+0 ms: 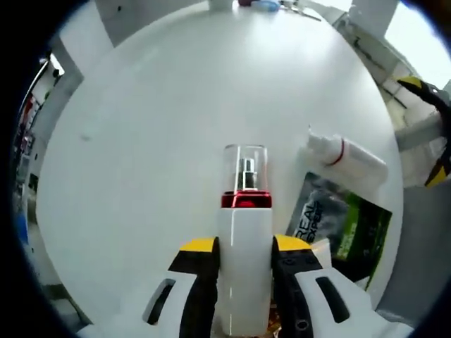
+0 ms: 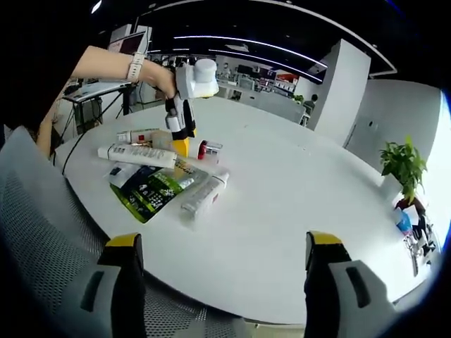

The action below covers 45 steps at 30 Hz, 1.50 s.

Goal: Arrange the skincare products in the storage area until every visible bottle or jar stands upright without overlapping.

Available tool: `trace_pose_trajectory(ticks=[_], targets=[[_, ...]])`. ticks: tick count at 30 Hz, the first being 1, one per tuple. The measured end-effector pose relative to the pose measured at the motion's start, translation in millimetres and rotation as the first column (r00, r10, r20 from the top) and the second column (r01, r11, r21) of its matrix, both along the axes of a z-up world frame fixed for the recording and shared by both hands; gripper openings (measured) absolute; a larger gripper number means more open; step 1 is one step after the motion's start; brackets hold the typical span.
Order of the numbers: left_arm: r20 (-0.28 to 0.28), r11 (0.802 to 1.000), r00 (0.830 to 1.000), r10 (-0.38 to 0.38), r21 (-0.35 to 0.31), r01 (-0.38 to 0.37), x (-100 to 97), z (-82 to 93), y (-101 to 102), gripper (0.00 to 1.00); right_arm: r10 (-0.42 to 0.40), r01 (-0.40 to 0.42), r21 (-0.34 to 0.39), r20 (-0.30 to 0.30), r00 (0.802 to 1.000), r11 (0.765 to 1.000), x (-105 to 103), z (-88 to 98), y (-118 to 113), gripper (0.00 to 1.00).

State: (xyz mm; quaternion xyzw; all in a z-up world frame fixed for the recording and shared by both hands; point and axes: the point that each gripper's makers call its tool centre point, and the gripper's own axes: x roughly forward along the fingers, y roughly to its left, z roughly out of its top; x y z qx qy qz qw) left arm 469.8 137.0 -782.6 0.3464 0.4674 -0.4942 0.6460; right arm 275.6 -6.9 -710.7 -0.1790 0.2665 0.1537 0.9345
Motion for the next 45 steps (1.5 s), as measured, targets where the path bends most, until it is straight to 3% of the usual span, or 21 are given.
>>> trace_pose_trajectory(ticks=[19, 23, 29, 34, 39, 41, 45], targets=[[-0.020, 1.000, 1.000, 0.021, -0.004, -0.021, 0.2, -2.2, -0.8, 0.26, 0.000, 0.000, -0.002, -0.009, 1.000, 1.000, -0.5, -1.5, -0.7, 0.94], [0.018, 0.999, 1.000, -0.018, 0.034, 0.017, -3.4, -2.8, -2.4, 0.27, 0.000, 0.000, -0.002, -0.009, 1.000, 1.000, -0.6, -1.4, -0.5, 0.93], [0.009, 0.999, 1.000, -0.028, 0.040, 0.027, -2.4, -3.1, -1.9, 0.26, 0.004, -0.004, -0.001, -0.010, 1.000, 1.000, -0.8, -1.3, 0.2, 0.93], [0.013, 1.000, 1.000, -0.018, -0.020, 0.019, -2.7, -1.6, -1.9, 0.26, 0.003, -0.003, 0.000, -0.005, 1.000, 1.000, -0.2, -0.3, 0.0, 0.93], [0.032, 0.998, 0.999, 0.042, -0.055, -0.040, -0.3, 0.0, -3.0, 0.25, 0.006, -0.006, -0.004, -0.004, 1.000, 1.000, -0.1, -0.1, -0.1, 0.93], [0.053, 0.985, 0.993, 0.106, -0.140, -0.098, 6.0, 2.9, -8.9, 0.25, 0.006, -0.006, -0.003, -0.007, 1.000, 1.000, -0.1, -0.5, -0.4, 0.93], [0.047, 0.985, 0.993, 0.108, -0.143, -0.101, 4.5, 3.5, -5.8, 0.24, 0.004, -0.004, -0.001, -0.003, 1.000, 1.000, 0.2, 0.2, -0.6, 0.93]])
